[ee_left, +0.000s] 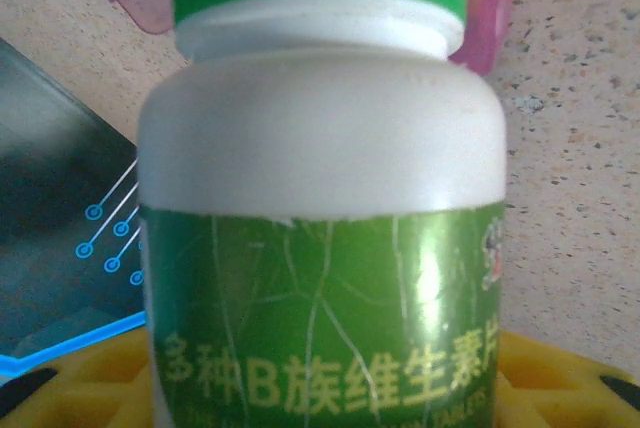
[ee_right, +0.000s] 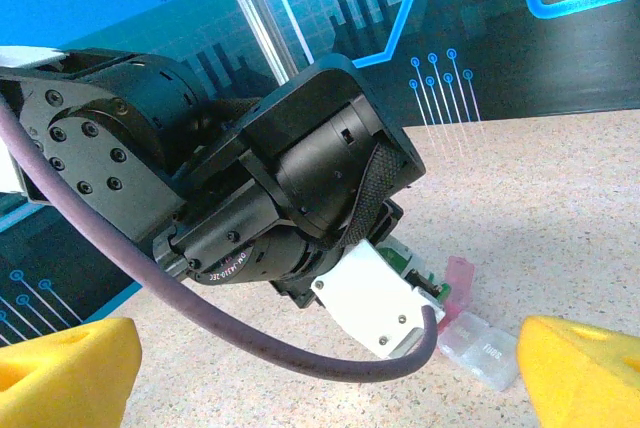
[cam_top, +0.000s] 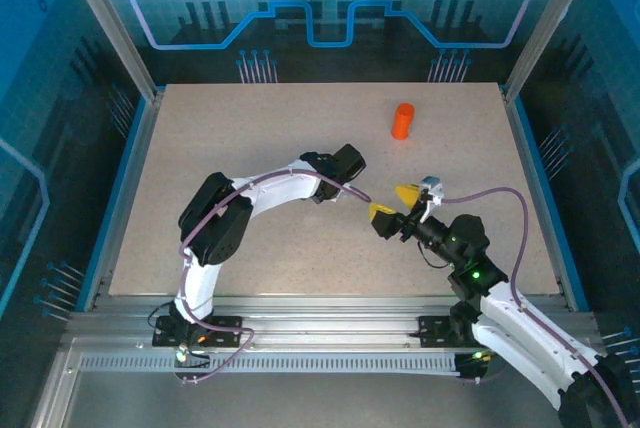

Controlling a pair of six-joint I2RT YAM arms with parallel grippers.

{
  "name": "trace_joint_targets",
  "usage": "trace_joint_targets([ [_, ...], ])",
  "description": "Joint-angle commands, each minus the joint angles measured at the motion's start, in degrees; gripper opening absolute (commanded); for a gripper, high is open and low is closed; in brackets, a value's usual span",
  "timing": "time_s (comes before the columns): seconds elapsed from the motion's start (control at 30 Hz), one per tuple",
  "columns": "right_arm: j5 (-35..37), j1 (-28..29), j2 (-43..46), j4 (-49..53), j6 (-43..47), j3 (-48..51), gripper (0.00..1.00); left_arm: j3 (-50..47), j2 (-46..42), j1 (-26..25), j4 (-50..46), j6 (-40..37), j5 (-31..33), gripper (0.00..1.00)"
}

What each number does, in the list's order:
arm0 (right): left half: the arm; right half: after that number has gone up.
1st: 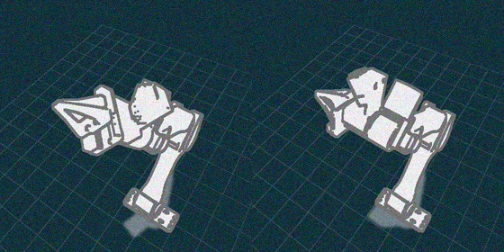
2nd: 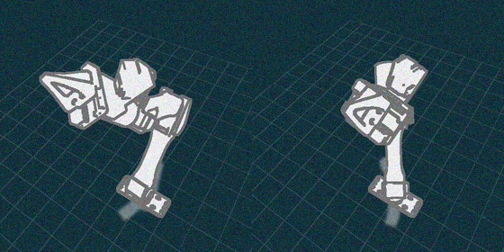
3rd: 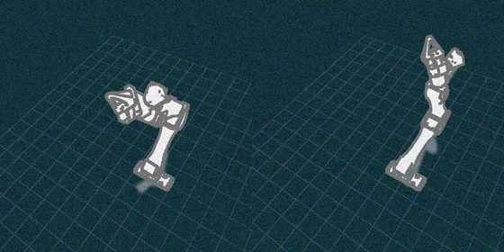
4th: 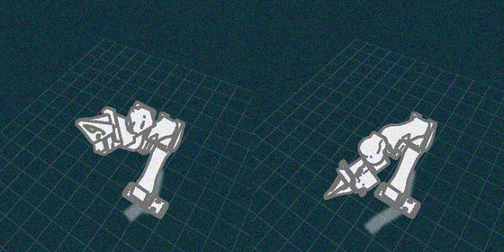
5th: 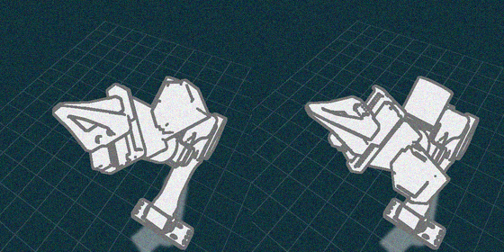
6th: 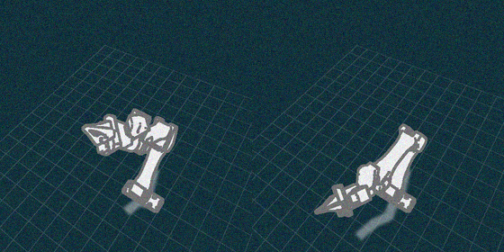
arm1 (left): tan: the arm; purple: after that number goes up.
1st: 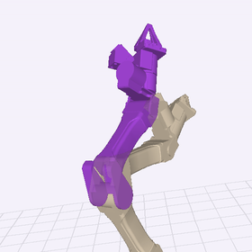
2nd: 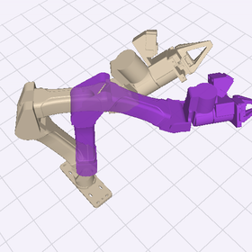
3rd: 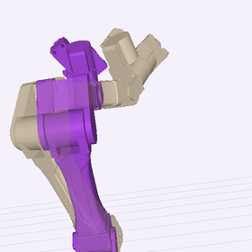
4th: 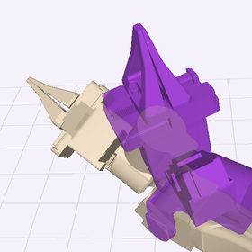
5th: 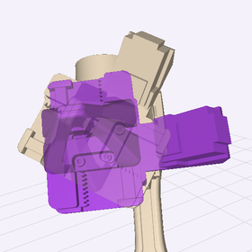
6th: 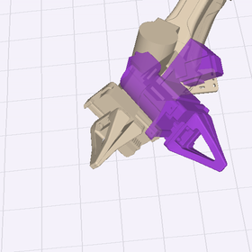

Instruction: Sort the pills into containers

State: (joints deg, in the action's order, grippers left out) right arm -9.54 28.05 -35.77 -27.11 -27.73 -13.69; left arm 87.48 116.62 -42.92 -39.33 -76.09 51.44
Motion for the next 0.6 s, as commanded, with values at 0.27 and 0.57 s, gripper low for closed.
trace_joint_targets([
  [0.27, -0.8, -0.7, 0.7, -2.7, -0.8, 0.6, 0.98, 0.7, 9.0, -0.9, 4.7, -5.4, 1.9, 0.00],
  [0.57, -1.0, -0.9, 0.8, -2.8, -0.8, 0.7, 0.98, 3.0, 6.3, 0.0, 1.2, -1.5, 0.6, 0.00],
])
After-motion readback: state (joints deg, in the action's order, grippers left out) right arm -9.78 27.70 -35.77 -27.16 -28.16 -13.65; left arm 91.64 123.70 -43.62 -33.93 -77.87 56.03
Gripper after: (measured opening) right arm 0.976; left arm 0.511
